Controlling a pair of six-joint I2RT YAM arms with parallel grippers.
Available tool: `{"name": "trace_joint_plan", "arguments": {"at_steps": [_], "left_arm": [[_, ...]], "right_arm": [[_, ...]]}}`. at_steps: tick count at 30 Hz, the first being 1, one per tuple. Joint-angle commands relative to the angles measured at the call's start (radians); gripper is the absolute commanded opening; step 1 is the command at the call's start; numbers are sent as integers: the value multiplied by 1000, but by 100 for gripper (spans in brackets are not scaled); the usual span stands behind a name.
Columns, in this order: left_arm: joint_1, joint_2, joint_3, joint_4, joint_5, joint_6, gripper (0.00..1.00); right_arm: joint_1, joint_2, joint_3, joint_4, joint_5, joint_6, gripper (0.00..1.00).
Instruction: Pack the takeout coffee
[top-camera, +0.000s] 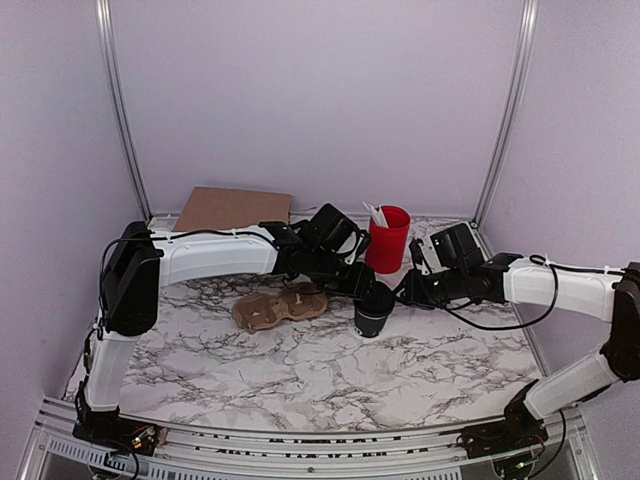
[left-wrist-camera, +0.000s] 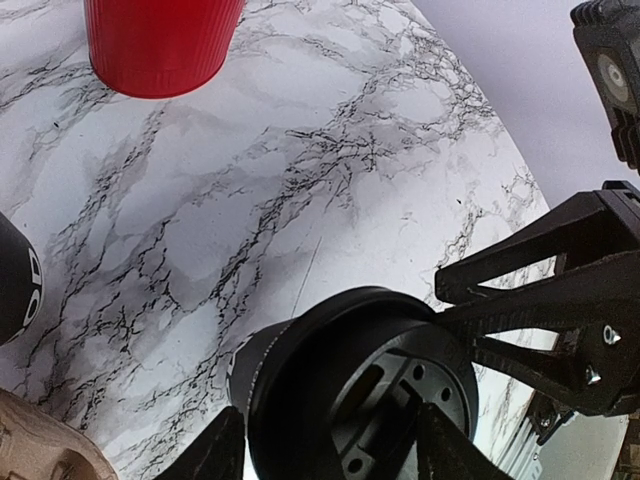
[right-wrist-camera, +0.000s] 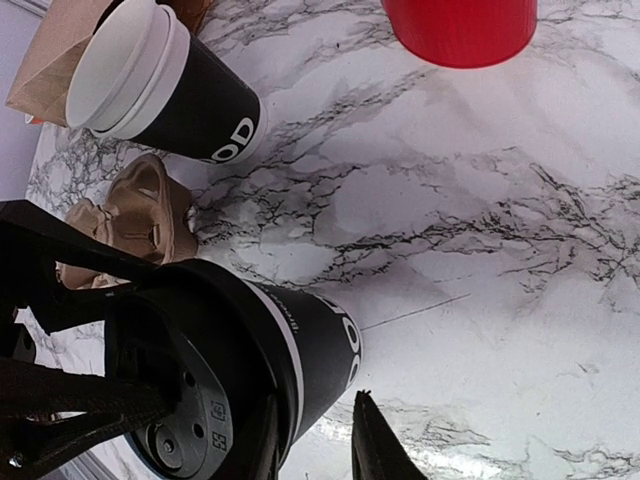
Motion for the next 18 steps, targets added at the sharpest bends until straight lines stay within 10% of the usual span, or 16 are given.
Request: {"name": "trace_joint_plan", "arguments": {"at_steps": [1,18], "left_arm": [[-1,46,-6,-64,-24,32,59],[21,31,29,-67,-31,49,59]], "right_arm": [[33,11,-16,-197,60,24,25],[70,-33,41,-209,37,33,25]]}}
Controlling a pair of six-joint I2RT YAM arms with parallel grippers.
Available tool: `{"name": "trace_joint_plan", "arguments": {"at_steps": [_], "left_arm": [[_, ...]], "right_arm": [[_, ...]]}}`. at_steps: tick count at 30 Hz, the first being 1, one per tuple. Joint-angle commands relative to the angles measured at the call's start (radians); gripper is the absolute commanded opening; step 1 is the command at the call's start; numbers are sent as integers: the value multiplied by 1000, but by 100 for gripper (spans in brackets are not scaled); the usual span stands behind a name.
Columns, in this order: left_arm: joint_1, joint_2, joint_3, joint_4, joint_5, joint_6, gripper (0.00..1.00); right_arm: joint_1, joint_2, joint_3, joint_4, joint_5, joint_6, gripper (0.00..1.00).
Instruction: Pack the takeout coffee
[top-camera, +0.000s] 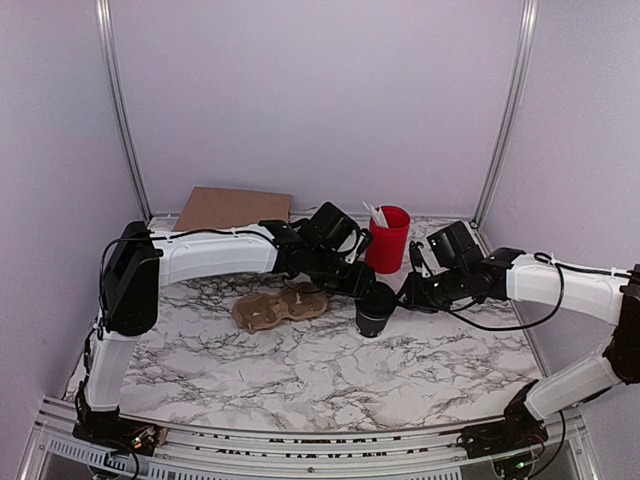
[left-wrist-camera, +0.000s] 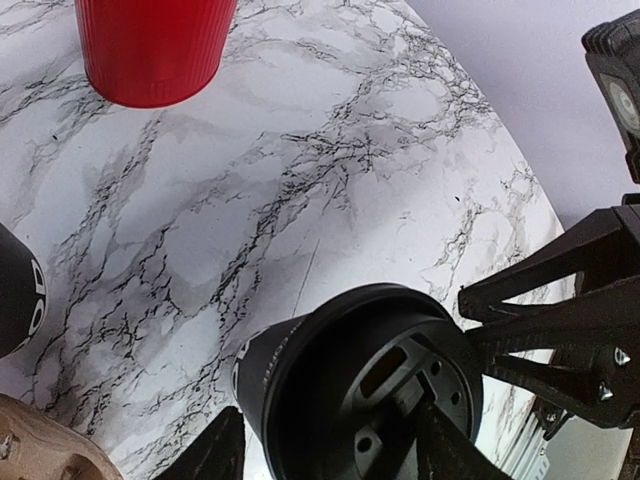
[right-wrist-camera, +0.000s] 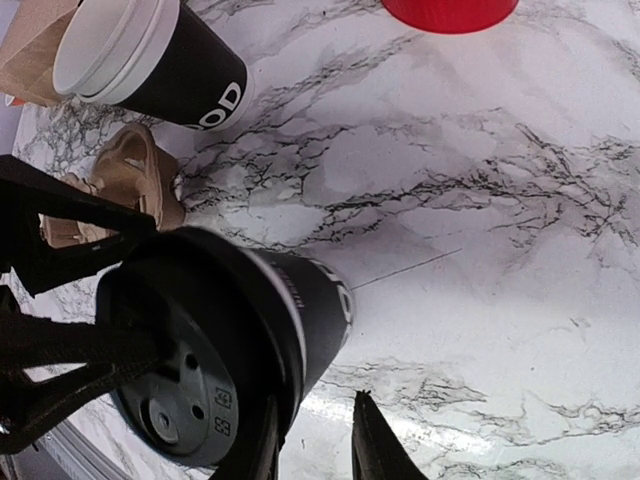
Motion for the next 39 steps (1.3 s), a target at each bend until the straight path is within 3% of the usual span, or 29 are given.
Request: {"name": "trace_joint_plan", "arguments": {"at_steps": [1,12,22,39], "left_arm": [[18,33,20,-61,-28,17,59],[20,45,42,-74,-16,19,59],[20,42,48,-68,30,55,59],[16,53,32,-68,53,70,58]], "right_arm": [[30,-11,-13,-77,-25,18,25],[31,-60,30,-97,41,25,26],[23,-12,77,-69,55,-33,26],[-65,62,110,32,-64,-77,26]]}}
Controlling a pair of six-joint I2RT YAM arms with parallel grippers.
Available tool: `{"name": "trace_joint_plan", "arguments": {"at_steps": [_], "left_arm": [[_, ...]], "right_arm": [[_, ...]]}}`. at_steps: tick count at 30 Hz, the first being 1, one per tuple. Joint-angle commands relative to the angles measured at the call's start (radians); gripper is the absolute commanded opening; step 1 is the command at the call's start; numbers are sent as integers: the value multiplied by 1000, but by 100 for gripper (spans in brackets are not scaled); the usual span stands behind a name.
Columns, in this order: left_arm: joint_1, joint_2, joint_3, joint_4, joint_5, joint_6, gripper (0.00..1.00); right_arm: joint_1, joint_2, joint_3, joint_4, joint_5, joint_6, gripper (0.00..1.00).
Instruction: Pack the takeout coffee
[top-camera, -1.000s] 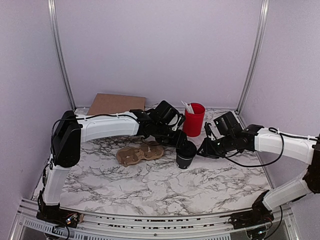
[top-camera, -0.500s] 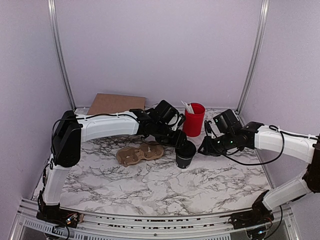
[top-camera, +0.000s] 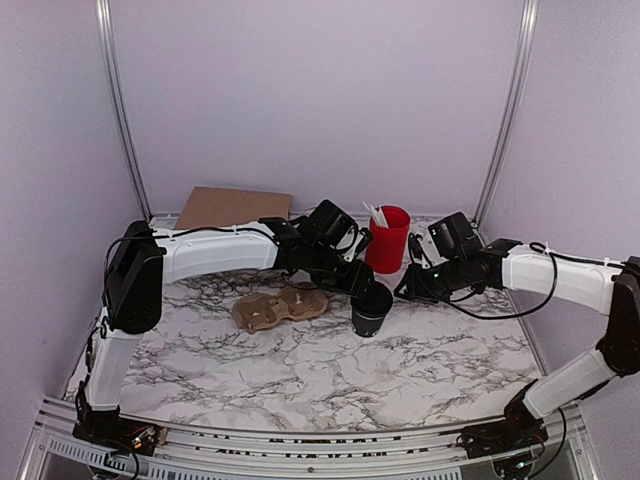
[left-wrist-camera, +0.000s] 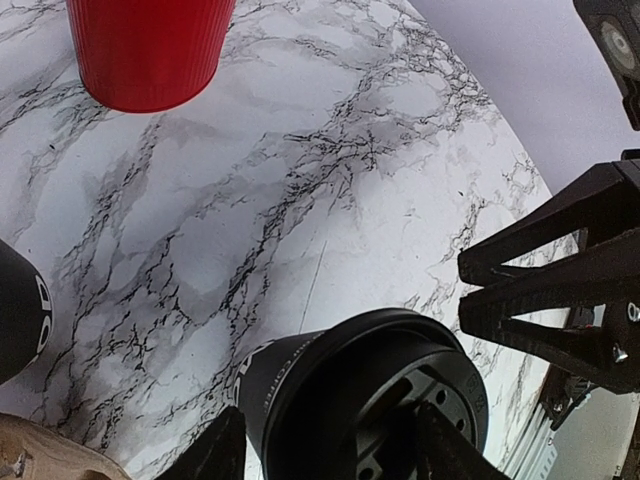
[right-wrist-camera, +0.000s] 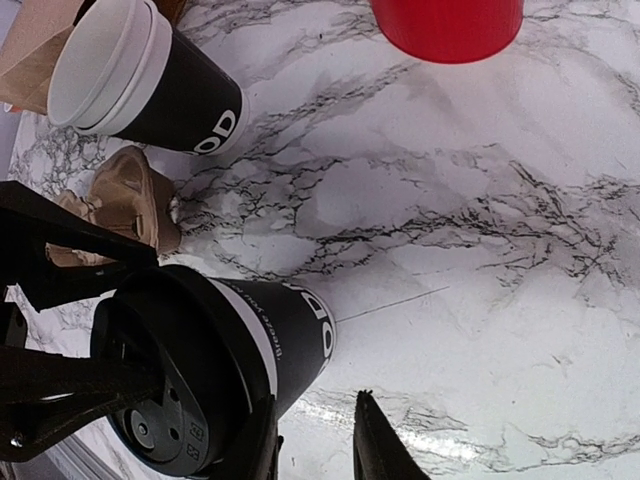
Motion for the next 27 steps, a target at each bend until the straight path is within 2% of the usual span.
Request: {"name": "trace_joint_plan", "arguments": {"at_steps": [1,19,27], "left_arm": [[-2,30,0,-45,7,22,58],[-4,42,-6,-45,5,19,57],[-4,44,-36,-30,5,29,57]], "right_arm": [[-4,7,47,44,-28,-18,26],[-4,38,39,66,-48,-14,26],[-3,65,35,18,-26,-7,26]]}}
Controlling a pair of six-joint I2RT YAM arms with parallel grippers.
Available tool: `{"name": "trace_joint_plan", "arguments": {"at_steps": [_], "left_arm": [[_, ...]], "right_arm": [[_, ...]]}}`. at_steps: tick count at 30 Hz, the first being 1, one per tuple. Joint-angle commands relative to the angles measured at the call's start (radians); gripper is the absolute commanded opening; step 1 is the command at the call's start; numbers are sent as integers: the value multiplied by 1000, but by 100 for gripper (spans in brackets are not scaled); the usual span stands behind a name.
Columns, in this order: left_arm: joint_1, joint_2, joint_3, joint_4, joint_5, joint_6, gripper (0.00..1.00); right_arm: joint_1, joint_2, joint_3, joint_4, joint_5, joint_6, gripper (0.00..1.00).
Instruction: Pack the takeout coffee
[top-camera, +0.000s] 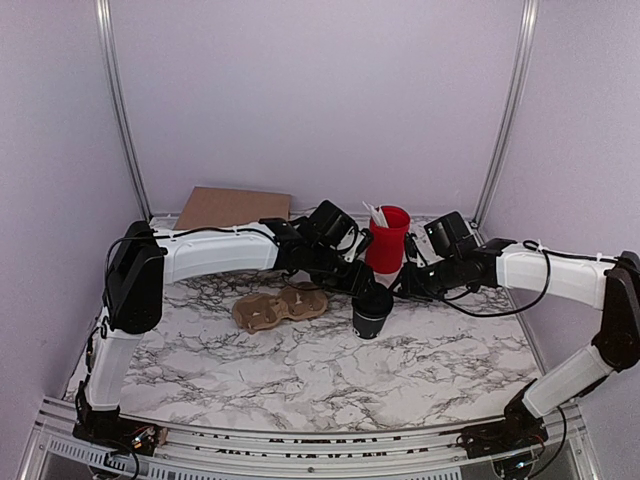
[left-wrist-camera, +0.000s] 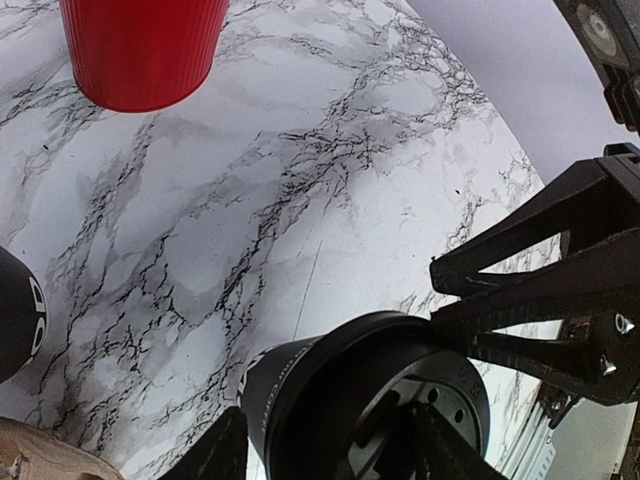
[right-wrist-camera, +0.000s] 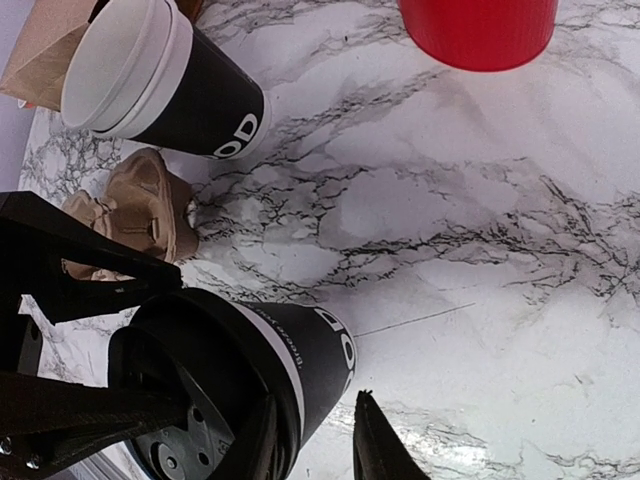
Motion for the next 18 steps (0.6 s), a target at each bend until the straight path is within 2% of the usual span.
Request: {"name": "trace_joint_plan", "arguments": {"at_steps": [1,14,18], "left_arm": [[-4,41,-41,-31,-3,28,56],[-3,40,-74,-8,-2,29,55],[-3,35,-75,-5,-5,31,55]], "right_arm": [[-1,28,24,-43,17,-3,26],[94,29,-99,-108,98,71,25],[97,-7,-88,-120,120,86,25]]}}
